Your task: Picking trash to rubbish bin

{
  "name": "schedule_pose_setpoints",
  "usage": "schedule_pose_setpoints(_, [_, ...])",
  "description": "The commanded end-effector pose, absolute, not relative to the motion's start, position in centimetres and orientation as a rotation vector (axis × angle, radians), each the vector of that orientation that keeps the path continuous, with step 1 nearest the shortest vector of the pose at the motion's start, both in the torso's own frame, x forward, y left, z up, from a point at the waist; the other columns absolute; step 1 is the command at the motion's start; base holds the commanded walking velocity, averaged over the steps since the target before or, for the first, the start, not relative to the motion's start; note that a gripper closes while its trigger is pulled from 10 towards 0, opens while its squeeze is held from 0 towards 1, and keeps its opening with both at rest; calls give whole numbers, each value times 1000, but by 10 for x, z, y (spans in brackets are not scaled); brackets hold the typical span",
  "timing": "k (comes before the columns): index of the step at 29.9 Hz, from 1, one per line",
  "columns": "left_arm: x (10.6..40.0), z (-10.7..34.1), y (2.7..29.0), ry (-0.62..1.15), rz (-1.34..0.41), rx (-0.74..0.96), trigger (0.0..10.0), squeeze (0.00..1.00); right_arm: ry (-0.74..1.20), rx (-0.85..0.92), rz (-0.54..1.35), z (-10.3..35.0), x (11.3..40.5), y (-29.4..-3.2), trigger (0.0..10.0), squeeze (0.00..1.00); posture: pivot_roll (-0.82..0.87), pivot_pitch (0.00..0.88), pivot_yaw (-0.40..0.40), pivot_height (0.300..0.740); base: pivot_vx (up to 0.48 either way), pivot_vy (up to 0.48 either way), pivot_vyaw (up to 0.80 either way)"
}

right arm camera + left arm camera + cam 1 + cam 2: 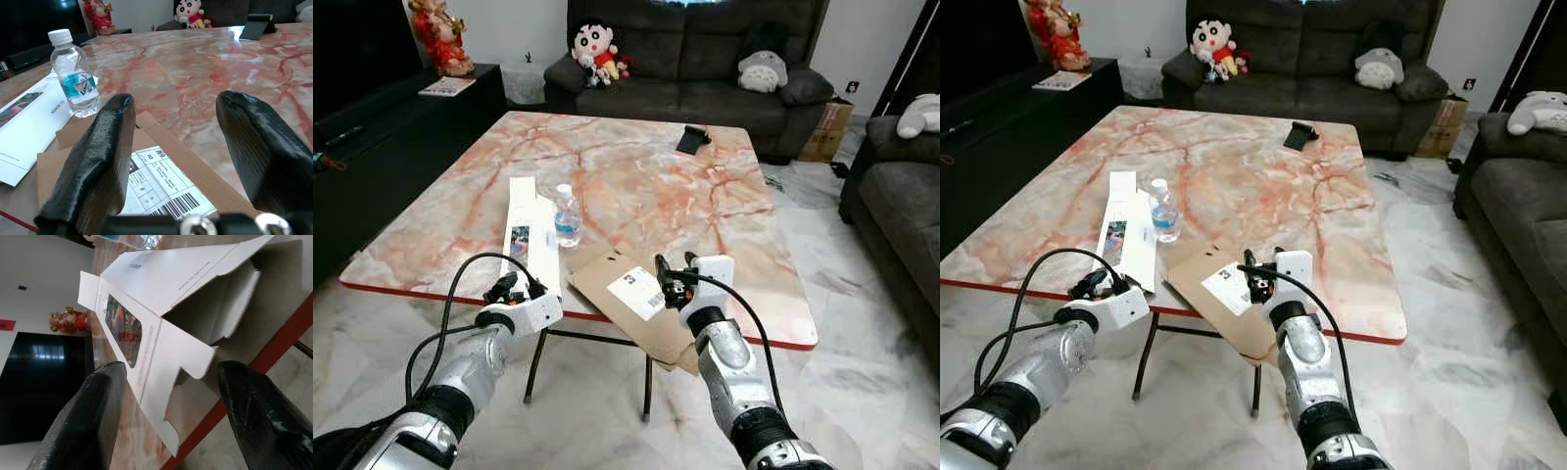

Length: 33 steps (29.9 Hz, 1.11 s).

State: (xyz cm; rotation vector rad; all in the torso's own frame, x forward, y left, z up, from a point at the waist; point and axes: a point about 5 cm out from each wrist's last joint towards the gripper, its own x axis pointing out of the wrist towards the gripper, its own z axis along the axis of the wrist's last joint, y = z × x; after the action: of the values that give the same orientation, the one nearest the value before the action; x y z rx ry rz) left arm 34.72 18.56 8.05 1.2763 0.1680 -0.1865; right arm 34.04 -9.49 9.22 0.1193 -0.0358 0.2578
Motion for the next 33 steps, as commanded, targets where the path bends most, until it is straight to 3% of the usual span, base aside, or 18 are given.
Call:
schedule_pose_setpoints(1, [352,87,180,121,-181,1290,10000,0,-42,117,252,95,342,-96,10000,0,172,0,-41,740,0,0,0])
schedule_pose_setpoints(10, [359,102,186,59,-94,1305,10000,0,-40,119,251,94,342,-96,10000,0,172,0,-41,740,0,0,0])
schedule_pose_setpoints(17, [359,97,193,108,-100,1339,10000,0,-38,120,250,94,341,-96,10000,0,171,0,-38,740,0,0,0])
schedule_pose_setpoints(18, [359,96,193,114,-106,1340,6588,0,-38,119,248,93,341,-96,10000,0,171,0,-38,740,0,0,0])
schedule_pose_setpoints(19, [359,95,193,117,-112,1343,0,0,-37,119,246,93,341,-97,10000,0,171,0,-38,740,0,0,0])
schedule_pose_setpoints(33, [358,93,193,118,-119,1344,0,0,-38,118,246,93,342,-97,10000,0,168,0,-39,740,0,0,0])
